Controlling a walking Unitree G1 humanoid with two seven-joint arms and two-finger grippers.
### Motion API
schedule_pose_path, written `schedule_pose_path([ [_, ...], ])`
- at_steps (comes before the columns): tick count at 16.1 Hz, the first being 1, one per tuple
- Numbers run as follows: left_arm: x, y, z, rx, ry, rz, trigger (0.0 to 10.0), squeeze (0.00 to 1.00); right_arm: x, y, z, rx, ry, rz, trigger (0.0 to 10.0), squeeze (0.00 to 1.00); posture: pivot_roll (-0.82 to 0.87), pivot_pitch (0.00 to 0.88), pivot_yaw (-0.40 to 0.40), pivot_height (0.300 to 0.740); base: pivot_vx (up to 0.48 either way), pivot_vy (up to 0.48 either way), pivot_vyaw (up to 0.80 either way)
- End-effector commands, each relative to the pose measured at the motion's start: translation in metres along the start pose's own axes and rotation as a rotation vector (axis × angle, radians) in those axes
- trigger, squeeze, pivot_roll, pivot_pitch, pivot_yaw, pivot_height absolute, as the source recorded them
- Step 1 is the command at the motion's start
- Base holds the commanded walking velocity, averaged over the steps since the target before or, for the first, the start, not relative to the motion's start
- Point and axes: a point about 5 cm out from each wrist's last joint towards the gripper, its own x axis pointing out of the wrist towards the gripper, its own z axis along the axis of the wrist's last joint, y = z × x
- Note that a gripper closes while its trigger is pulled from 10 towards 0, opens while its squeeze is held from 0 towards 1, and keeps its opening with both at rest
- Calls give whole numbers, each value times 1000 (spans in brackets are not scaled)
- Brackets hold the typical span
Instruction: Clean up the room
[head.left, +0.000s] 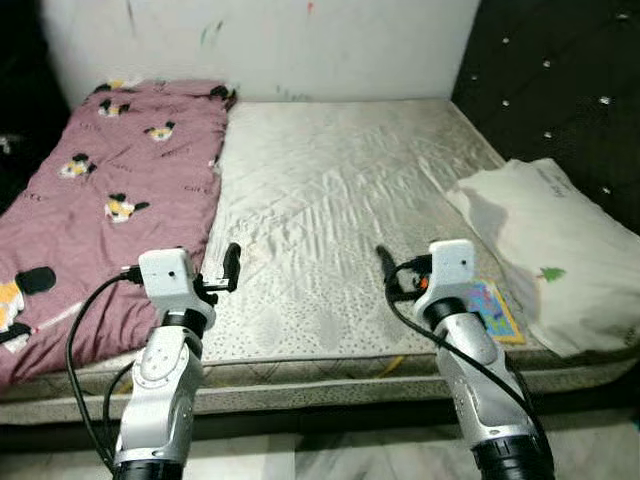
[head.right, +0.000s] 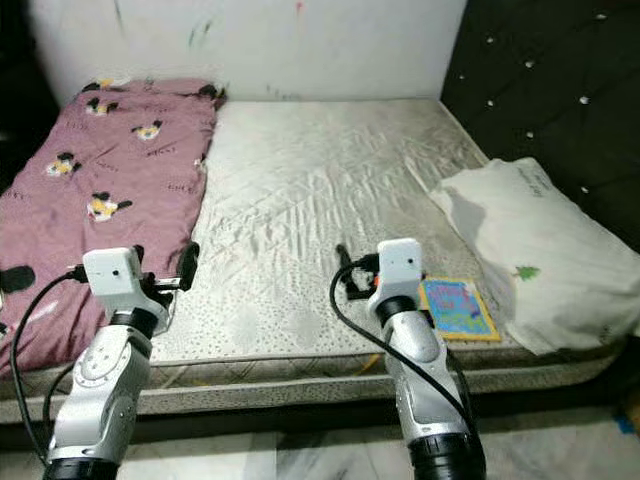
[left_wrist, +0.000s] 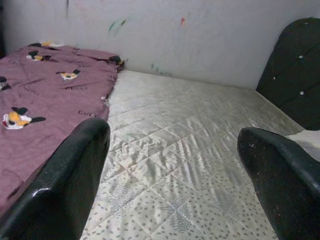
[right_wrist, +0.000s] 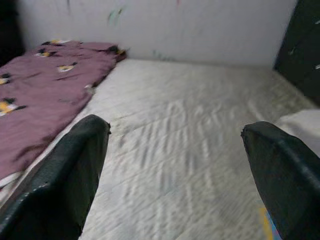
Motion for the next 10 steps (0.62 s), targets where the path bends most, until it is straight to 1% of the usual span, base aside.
schedule_pose_path([
  [1,1,0,4,3,-18,-4,10000,0,2,-12,6,51,-24,-73,10000,0,-1,19,-7,740,390,0,0],
  [2,0,0,4,2,-16,-4,10000,0,1,-15,8,49,-31,-88,10000,0,-1,19,-7,740,386,0,0],
  [3,0,0,4,2,-15,-4,10000,0,1,-15,9,83,-27,-78,10000,0,-1,19,-7,740,386,0,0],
  [4,0,0,4,2,-15,-4,10000,0,1,-18,6,90,-12,-99,10000,0,-2,23,-4,740,382,0,0],
  [5,0,-1,3,1,-14,-5,10000,0,1,-18,2,74,13,-102,10000,0,-2,24,-3,740,382,0,0],
  [7,0,-2,3,0,-13,-7,10000,0,1,-15,1,39,11,-103,10000,0,-3,24,-2,740,384,0,0],
  [8,0,-3,3,-2,-12,-10,10000,0,0,-11,-1,-2,-1,-52,10000,0,-3,24,-2,740,382,0,0],
  [10,1,-2,2,-1,-10,1,10000,0,0,-10,1,-68,-28,-61,10000,0,-3,26,3,740,358,0,0],
])
